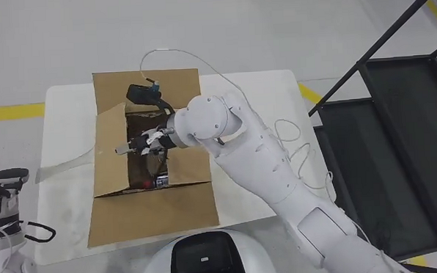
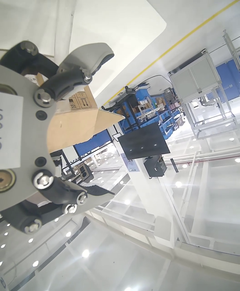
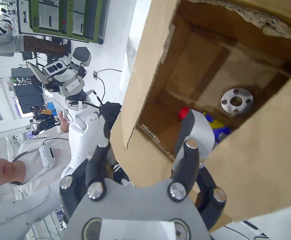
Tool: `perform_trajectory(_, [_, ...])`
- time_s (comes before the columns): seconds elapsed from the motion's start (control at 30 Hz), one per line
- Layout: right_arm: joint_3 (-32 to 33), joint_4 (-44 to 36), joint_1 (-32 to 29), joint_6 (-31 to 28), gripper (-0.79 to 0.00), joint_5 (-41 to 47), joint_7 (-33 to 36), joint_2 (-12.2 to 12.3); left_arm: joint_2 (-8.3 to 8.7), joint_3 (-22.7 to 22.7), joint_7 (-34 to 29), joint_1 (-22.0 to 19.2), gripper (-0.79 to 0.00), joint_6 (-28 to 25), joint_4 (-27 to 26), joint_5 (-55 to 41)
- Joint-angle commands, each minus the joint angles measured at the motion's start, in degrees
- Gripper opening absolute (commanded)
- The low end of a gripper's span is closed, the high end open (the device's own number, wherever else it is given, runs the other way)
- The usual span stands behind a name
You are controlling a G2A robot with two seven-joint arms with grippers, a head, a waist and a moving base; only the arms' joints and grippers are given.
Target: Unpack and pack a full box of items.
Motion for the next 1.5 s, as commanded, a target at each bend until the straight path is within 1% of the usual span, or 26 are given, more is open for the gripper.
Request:
perform_trajectory(0.0, [1.22, -1.86, -2.20, 0.12, 0.000, 0.45, 0.82, 0.56, -0.06, 0.43, 0.14, -0.12, 0.000, 0.08, -0.24, 0.51])
perform_trajectory(0.1, [1.00, -2.83, -3.44, -1.08, 0.000, 2.95, 0.95, 0.74, -0.15, 0.63, 0.33, -0.06, 0.000, 0.09, -0.55, 0.92])
perform_trajectory(0.17, [-0.02, -2.95, -3.05, -1.86, 0.000, 5.10, -0.02, 0.51, -0.16, 0.31, 0.39, -0.05, 0.000, 0.16, -0.58, 0.84])
perform_trajectory(0.23, [-1.74, -2.00, -1.87, -2.59, 0.000, 5.05, -1.39, 0.29, -0.16, -0.34, 0.50, 0.06, 0.000, 0.05, -0.39, 0.55])
perform_trajectory(0.43, [-4.79, 4.88, 0.90, -1.99, 0.000, 3.47, -6.65, -0.22, -0.14, -2.16, -0.01, 0.54, 0.000, -0.46, 0.31, -0.82])
perform_trajectory(0.57, [-4.52, 7.82, 1.02, -3.16, 0.000, 9.86, -8.85, -0.79, -0.16, -2.61, -0.47, 0.47, 0.000, -0.68, 1.04, -1.44])
perform_trajectory(0.73, [-5.78, 5.56, 1.96, -5.57, 0.000, 15.25, -9.72, -1.39, -0.20, -2.53, -0.90, 0.03, 0.000, -0.62, 1.67, -1.65])
perform_trajectory(0.83, [-7.11, 3.89, 3.00, -5.64, 0.000, 16.03, -10.92, -1.72, -0.24, -2.64, -1.01, -0.08, 0.000, -0.66, 1.76, -1.98])
perform_trajectory(0.93, [-9.00, 4.85, 4.61, -6.45, 0.000, 15.49, -13.88, -2.23, -0.26, -3.11, -1.16, -0.02, 0.000, -0.89, 1.97, -2.47])
perform_trajectory(1.07, [-11.78, 9.47, 7.93, -7.94, 0.000, 17.04, -18.35, -3.58, -0.30, -4.57, -0.94, 0.53, 0.000, -1.50, 2.31, -3.61])
perform_trajectory(1.33, [-16.12, 22.88, 15.60, -13.65, 0.000, 27.48, -26.47, -7.93, -0.39, -9.01, -0.65, 2.12, 0.000, -3.88, 2.46, -7.76])
perform_trajectory(1.47, [-17.87, 28.94, 17.03, -16.73, 0.000, 31.93, -29.31, -9.88, -0.48, -10.88, -1.01, 2.79, 0.000, -5.07, 1.84, -10.70])
